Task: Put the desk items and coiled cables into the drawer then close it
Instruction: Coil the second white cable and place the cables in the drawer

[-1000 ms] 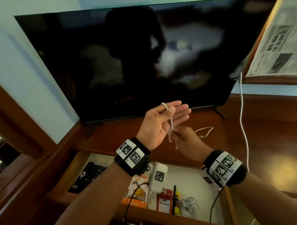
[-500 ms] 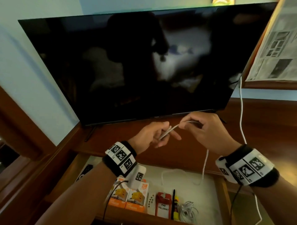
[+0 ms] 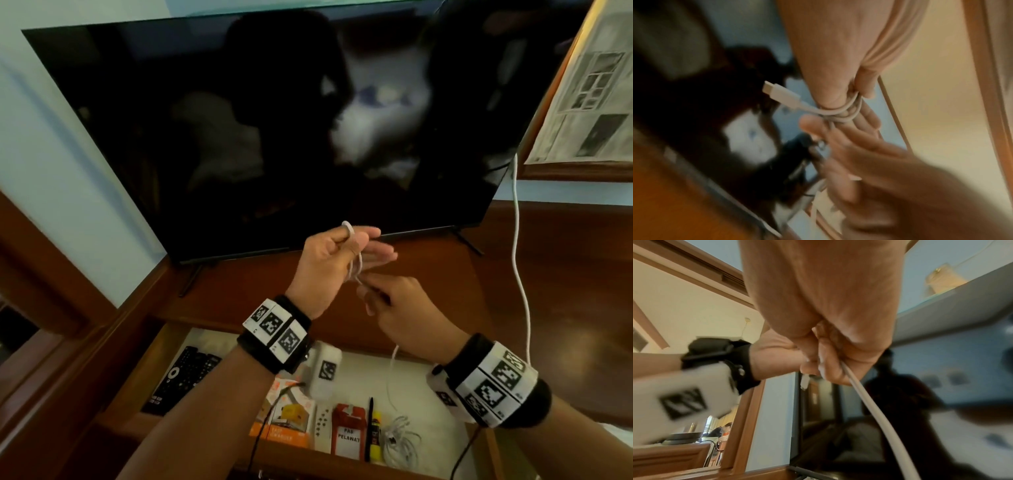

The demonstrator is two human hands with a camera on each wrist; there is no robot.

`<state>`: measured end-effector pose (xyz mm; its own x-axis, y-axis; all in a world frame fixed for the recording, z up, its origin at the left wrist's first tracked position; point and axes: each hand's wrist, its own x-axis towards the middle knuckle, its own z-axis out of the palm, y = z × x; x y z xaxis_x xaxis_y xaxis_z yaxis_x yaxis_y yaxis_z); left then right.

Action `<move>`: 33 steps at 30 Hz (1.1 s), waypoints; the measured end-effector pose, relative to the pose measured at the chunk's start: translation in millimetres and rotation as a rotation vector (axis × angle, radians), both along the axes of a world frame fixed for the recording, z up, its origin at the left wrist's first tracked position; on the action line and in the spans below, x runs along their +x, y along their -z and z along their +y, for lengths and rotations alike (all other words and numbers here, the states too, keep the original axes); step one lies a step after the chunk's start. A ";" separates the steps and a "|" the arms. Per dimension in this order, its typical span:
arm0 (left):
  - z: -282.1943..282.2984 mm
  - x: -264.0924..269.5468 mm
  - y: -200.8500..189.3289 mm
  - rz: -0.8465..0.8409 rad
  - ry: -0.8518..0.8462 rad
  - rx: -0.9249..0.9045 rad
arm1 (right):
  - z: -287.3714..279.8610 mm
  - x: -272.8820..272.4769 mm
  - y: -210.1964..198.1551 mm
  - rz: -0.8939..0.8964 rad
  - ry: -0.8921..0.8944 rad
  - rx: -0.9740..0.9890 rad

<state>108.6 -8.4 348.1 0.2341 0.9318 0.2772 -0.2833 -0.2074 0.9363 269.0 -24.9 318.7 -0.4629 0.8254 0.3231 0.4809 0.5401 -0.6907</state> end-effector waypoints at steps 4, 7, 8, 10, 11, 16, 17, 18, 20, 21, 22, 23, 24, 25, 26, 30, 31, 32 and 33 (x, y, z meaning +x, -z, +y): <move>12.2 -8.3 3.6 0.735 -0.199 0.257 | -3.3 8.4 -7.9 -0.090 -0.001 0.019; 11.9 -20.2 1.4 0.946 -0.017 0.228 | -2.6 18.3 -20.4 -0.069 0.037 0.074; 10.3 -24.9 1.6 0.926 0.020 0.184 | -0.5 22.4 -24.4 -0.033 0.062 0.086; 5.7 -31.8 2.9 0.802 0.084 0.081 | 6.1 29.8 -28.3 0.046 0.103 0.103; 2.9 -32.9 3.7 0.708 0.148 0.029 | 9.8 32.2 -28.6 0.076 0.118 0.110; -7.4 -23.6 3.3 0.240 0.447 -0.155 | 22.2 27.6 -14.5 0.270 0.142 0.135; -9.8 -20.3 1.5 0.140 0.464 -0.176 | 22.8 24.8 -9.2 0.295 0.140 0.130; -11.7 -16.3 0.2 0.038 0.466 -0.190 | 22.9 21.8 -2.9 0.306 0.129 0.108; -14.9 -6.7 -1.8 -0.152 0.429 -0.208 | 21.4 15.9 10.5 0.260 0.090 0.045; -15.7 -1.8 -3.0 -0.223 0.393 -0.217 | 20.0 13.5 15.5 0.214 0.080 0.019; -15.4 1.9 -3.6 -0.267 0.351 -0.218 | 18.2 10.9 19.0 0.162 0.076 -0.003; -13.8 4.0 -4.0 -0.282 0.300 -0.209 | 15.3 8.1 19.4 0.114 0.066 -0.025; -10.9 4.6 -3.0 -0.255 0.232 -0.186 | 12.3 5.6 18.8 0.079 0.039 -0.048; -7.1 4.0 -1.2 -0.179 0.153 -0.145 | 9.1 3.7 17.4 0.054 0.000 -0.060; -2.7 2.7 1.8 -0.045 0.063 -0.088 | 6.5 1.8 15.0 0.033 -0.038 -0.062; 7.8 -5.3 14.1 0.783 -0.165 0.260 | 4.4 3.8 11.0 -0.121 -0.045 0.000; 9.4 -8.8 13.6 0.967 -0.159 0.318 | 4.4 5.8 8.4 -0.141 -0.029 0.013; 10.4 -13.2 12.2 1.101 -0.136 0.347 | 4.5 7.7 6.0 -0.152 -0.011 0.027; 11.3 -17.3 10.7 1.161 -0.095 0.345 | 4.5 9.4 2.2 -0.152 0.007 0.045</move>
<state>91.3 2.8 337.5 0.4427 0.8773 0.1852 0.7172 -0.4704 0.5142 278.4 -20.5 316.5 -0.5039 0.8150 0.2862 0.5816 0.5651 -0.5851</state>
